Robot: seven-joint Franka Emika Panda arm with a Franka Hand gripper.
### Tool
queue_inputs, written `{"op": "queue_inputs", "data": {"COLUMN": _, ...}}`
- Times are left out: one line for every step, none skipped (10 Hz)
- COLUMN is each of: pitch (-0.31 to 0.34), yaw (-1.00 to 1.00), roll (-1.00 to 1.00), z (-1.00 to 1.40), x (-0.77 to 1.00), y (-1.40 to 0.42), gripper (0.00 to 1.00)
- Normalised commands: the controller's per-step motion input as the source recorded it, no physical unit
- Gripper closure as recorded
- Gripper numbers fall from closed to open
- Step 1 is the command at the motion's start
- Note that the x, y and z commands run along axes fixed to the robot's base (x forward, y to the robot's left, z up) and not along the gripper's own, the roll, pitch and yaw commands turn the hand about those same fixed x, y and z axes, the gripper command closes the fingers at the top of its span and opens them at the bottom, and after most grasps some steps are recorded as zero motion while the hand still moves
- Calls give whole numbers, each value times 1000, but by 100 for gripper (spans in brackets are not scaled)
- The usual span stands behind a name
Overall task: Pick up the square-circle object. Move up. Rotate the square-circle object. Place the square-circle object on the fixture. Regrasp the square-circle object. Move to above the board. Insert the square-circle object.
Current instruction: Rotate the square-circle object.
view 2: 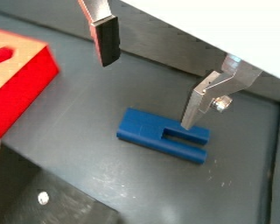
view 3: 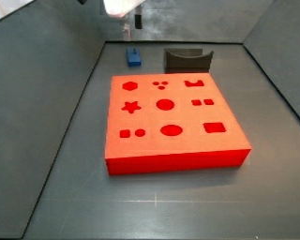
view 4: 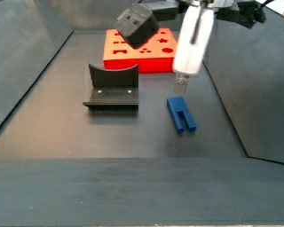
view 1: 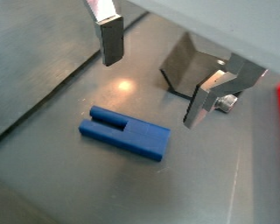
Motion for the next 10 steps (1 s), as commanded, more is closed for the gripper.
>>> {"op": "queue_inputs", "data": {"pitch": 5, "yaw": 1000, "roll": -2, "z": -38, "x": 22, "y": -7, "gripper": 0}}
{"op": "queue_inputs", "data": {"pitch": 6, "yaw": 1000, "roll": -2, "z": -38, "x": 22, "y": -7, "gripper": 0}}
{"op": "queue_inputs", "data": {"pitch": 6, "yaw": 1000, "roll": -2, "z": -38, "x": 22, "y": -7, "gripper": 0}}
{"op": "queue_inputs", "data": {"pitch": 6, "yaw": 1000, "roll": -2, "z": -38, "x": 22, "y": -7, "gripper": 0}}
{"op": "queue_inputs", "data": {"pitch": 6, "yaw": 1000, "roll": -2, "z": -38, "x": 22, "y": -7, "gripper": 0}}
{"op": "queue_inputs", "data": {"pitch": 7, "yaw": 1000, "roll": -2, "z": -38, "x": 22, "y": -7, "gripper": 0}}
{"op": "queue_inputs", "data": {"pitch": 7, "yaw": 1000, "roll": -2, "z": -38, "x": 22, "y": -7, "gripper": 0}}
{"op": "queue_inputs", "data": {"pitch": 7, "yaw": 1000, "roll": -2, "z": -37, "x": 22, "y": -7, "gripper": 0}}
{"op": "queue_inputs", "data": {"pitch": 8, "yaw": 1000, "roll": -2, "z": -37, "x": 22, "y": -7, "gripper": 0}}
{"op": "queue_inputs", "data": {"pitch": 8, "yaw": 1000, "roll": -2, "z": -37, "x": 22, "y": -7, "gripper": 0}}
